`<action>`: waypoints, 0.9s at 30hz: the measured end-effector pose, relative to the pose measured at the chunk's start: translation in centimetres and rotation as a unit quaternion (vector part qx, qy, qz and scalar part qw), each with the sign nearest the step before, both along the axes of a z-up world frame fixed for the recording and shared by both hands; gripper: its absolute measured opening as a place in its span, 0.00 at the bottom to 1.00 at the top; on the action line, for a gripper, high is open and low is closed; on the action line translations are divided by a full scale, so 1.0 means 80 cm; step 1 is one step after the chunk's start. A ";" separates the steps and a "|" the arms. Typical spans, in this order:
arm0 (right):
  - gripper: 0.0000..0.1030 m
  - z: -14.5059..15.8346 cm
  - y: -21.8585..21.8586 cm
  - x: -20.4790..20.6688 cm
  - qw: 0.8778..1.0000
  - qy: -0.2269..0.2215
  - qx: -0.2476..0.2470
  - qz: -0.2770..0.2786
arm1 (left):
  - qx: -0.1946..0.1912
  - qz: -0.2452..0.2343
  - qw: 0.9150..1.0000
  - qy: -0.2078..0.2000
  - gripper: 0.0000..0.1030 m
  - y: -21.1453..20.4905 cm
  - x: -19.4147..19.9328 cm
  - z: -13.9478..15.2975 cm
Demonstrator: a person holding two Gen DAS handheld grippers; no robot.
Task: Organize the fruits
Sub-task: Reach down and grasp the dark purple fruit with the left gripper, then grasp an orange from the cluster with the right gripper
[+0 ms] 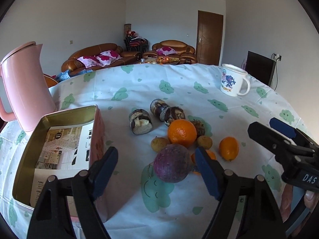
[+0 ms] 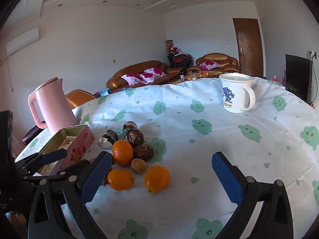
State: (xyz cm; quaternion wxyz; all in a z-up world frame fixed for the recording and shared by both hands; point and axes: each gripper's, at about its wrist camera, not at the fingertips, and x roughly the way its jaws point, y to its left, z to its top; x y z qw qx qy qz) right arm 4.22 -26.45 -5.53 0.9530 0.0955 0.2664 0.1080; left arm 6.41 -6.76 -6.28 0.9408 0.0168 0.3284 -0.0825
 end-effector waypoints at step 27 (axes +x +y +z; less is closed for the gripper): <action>0.99 -0.018 0.008 0.027 0.998 0.068 -0.013 0.008 | -0.068 -0.050 0.995 0.060 0.50 0.005 0.014 -0.023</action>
